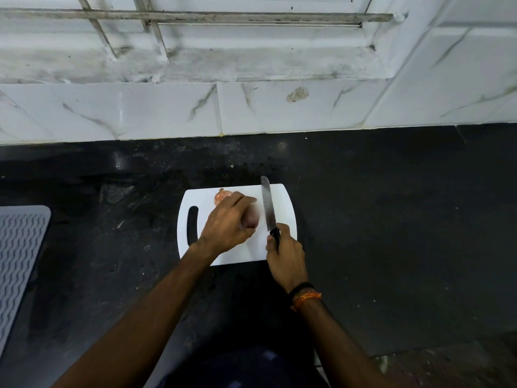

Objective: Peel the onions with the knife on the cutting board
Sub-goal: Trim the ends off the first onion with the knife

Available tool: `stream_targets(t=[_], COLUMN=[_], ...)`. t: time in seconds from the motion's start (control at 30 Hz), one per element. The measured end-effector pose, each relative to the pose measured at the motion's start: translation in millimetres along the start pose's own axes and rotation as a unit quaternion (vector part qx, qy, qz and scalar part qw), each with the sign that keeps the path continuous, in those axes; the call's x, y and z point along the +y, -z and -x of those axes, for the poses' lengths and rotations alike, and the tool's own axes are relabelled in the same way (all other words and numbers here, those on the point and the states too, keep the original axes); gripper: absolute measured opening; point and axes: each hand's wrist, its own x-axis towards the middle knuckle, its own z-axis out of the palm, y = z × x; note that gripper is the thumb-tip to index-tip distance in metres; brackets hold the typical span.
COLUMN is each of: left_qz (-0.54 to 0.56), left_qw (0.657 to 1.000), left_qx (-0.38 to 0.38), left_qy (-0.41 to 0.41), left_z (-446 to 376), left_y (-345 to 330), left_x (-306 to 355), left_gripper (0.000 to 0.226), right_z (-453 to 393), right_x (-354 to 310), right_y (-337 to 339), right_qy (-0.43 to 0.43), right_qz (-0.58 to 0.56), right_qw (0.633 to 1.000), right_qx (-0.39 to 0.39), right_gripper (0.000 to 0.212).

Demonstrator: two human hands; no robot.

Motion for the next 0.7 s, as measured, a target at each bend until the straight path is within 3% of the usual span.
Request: stream_targets(t=[0.2, 0.33, 0.7], left_qz=[0.009, 0.010, 0.041], left_qw=[0.998, 0.996, 0.999], left_qx=[-0.069, -0.088, 0.010], left_qy=[0.010, -0.006, 0.009], left_z=[-1, -1, -1], left_y=[6, 9, 1], left_x=[-1, -8, -7], left_gripper=[0.072, 0.058, 0.053], right_z=[0, 2, 16], right_x=[-4, -6, -21], right_y=[7, 7, 15], right_qy=[-0.006, 0.000, 0.031], right_qz=[0.005, 0.016, 0.009], right_qw=[1.000, 1.000, 0.999], right_qx=[-0.014, -0.009, 0.002], right_gripper=[0.031, 0.030, 0.020])
